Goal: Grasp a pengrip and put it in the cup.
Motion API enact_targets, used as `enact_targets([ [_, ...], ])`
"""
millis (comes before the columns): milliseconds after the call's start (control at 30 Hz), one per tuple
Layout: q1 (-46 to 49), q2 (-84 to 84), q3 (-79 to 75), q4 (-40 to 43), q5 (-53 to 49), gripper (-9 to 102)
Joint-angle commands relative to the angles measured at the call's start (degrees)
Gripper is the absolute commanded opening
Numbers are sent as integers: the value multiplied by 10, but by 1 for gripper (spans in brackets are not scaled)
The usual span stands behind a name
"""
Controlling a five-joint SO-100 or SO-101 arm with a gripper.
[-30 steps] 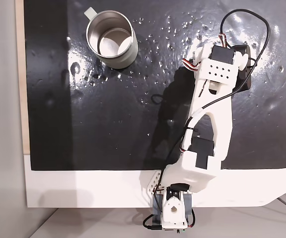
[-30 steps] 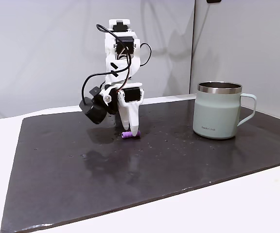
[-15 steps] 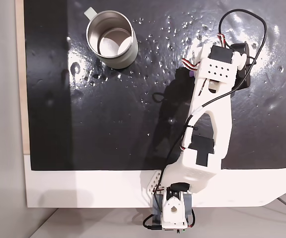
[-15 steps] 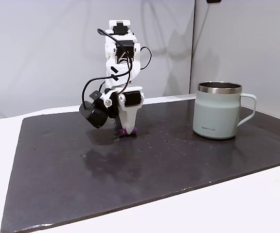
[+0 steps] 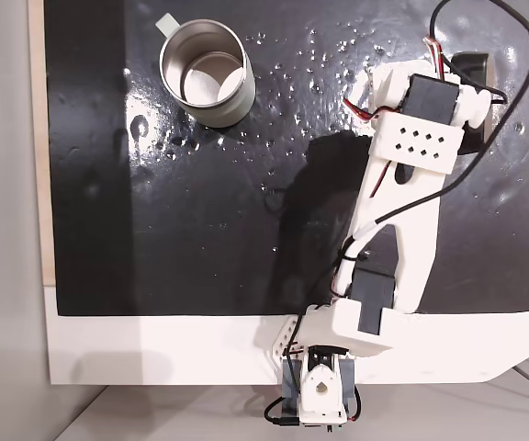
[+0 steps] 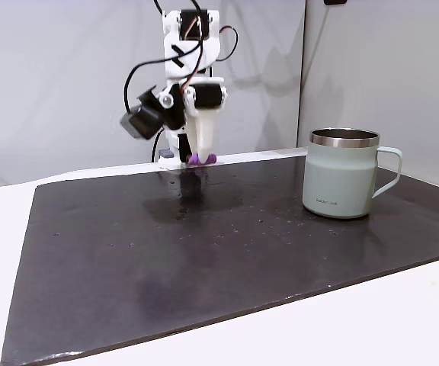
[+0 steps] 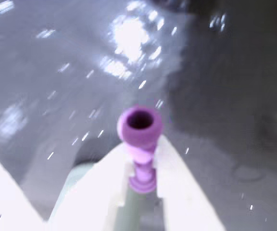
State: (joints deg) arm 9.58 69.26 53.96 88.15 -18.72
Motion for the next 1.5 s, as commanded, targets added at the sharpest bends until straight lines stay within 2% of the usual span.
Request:
enact_targets([
  [0, -13, 92, -55, 36, 5, 0],
  [367, -31, 195, -85, 70, 0, 0],
  [600, -85, 137, -163, 83, 46, 0],
  [900, -194, 56, -242, 83, 166, 0],
  [1133, -276, 2, -318, 83, 180, 0],
  [1467, -309, -62, -380, 74, 188, 0],
])
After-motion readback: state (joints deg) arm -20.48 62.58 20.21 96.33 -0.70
